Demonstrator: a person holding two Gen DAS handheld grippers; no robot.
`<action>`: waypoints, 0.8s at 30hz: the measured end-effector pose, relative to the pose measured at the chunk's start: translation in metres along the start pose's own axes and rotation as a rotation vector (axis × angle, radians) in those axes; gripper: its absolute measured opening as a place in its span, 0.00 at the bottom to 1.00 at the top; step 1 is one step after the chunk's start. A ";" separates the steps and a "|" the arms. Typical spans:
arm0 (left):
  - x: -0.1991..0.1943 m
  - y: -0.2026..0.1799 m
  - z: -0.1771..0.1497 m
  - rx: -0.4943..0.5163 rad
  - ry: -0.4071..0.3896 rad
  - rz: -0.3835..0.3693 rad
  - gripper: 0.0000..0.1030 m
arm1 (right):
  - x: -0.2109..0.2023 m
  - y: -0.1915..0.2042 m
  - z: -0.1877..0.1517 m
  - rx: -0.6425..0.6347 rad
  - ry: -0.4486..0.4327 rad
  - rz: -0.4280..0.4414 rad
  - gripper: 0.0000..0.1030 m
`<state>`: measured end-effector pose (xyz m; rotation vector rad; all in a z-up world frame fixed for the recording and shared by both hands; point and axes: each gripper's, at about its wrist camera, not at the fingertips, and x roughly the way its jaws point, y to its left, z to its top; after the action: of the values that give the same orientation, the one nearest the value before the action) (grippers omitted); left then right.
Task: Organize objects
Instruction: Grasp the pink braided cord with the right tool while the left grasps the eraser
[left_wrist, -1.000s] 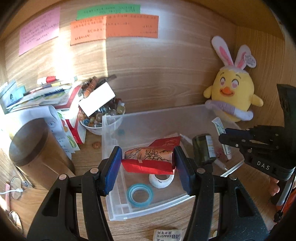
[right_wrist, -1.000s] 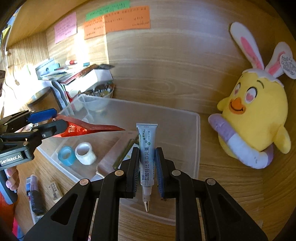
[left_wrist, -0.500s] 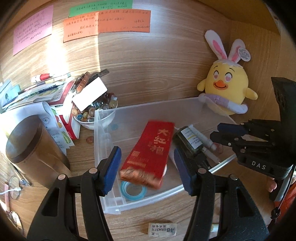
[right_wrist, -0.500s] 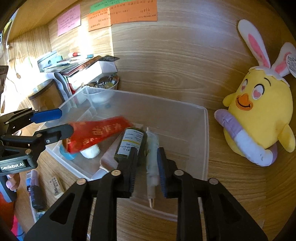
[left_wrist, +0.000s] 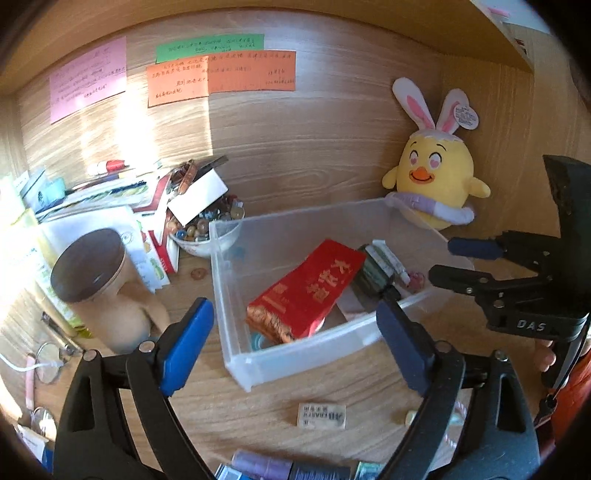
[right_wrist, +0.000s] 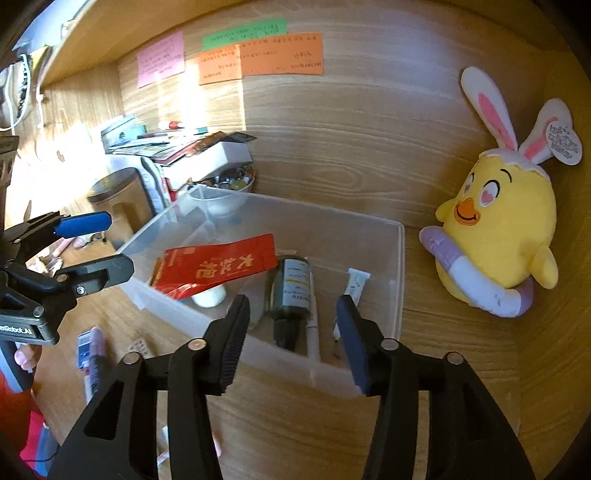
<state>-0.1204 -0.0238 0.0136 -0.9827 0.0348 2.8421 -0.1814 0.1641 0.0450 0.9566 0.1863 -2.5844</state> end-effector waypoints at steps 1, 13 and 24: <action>-0.001 0.001 -0.003 -0.002 0.009 0.001 0.88 | -0.004 0.002 -0.003 -0.004 -0.005 0.002 0.48; 0.003 0.004 -0.042 -0.016 0.134 -0.019 0.88 | -0.023 0.023 -0.048 -0.019 0.017 0.036 0.57; 0.018 -0.008 -0.070 0.019 0.242 -0.052 0.88 | -0.011 0.025 -0.084 -0.003 0.120 0.070 0.57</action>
<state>-0.0900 -0.0188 -0.0524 -1.2978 0.0594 2.6550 -0.1138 0.1655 -0.0118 1.0988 0.1850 -2.4647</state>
